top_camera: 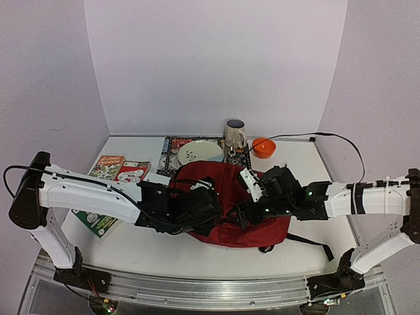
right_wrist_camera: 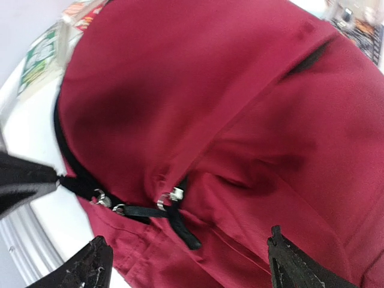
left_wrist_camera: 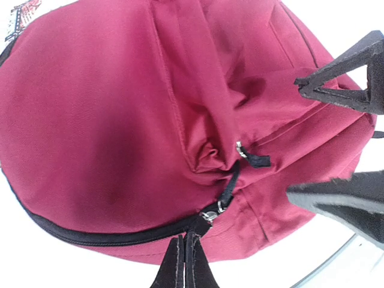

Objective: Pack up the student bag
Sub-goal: Grab the largest pocket of the student bag, then unzip the largest pocket of the student bag.

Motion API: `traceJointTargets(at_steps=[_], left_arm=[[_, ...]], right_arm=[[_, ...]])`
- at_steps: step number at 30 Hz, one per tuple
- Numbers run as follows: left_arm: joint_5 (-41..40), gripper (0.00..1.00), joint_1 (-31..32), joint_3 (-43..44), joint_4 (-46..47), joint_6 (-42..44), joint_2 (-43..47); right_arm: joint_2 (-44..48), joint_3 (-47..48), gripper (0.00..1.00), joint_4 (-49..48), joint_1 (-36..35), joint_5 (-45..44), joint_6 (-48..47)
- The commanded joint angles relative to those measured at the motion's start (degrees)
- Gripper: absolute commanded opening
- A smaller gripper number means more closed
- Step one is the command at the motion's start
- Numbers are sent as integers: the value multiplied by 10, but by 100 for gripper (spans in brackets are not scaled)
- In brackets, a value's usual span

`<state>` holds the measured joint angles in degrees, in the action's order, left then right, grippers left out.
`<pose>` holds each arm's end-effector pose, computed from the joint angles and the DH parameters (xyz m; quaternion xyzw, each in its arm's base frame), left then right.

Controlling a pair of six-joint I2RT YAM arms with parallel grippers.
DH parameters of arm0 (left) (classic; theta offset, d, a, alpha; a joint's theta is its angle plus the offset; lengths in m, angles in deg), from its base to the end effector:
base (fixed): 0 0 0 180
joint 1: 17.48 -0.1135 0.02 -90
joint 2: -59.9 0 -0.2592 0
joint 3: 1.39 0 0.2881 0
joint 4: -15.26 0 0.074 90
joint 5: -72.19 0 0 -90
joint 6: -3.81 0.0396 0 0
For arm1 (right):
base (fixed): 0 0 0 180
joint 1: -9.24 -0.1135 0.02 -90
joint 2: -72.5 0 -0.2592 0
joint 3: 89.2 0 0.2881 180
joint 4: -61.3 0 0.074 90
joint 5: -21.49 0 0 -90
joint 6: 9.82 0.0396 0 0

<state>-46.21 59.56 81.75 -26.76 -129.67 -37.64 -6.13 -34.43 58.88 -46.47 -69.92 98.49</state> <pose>0.1066 -0.3790 0.2081 0.2001 0.9091 -0.1267 0.3428 0.1913 0.2788 0.2096 -0.2583 0.7848 0.3309 0.4558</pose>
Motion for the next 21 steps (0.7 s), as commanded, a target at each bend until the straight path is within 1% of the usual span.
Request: traceJointTargets(at_steps=[1, 5, 10, 13, 17, 21], left_arm=[[-14, 0, -6, -20, 23, 12, 47], [3, 0, -7, -38, 56, 23, 65], [20, 0, -7, -58, 87, 26, 81], [28, 0, -7, -70, 101, 26, 83], [27, 0, -9, -82, 107, 23, 84], [28, 0, -12, -91, 111, 21, 86]], right_arm=[[-2, -12, 88, -66, -9, 69, -50], [-29, -4, 88, -83, -11, 82, -78], [-81, 23, 88, -66, -10, -14, -56], [-107, 38, 85, -60, -10, -43, -31], [-122, 42, 79, -75, -11, -52, -21], [-124, 47, 77, -75, -11, -40, -20]])
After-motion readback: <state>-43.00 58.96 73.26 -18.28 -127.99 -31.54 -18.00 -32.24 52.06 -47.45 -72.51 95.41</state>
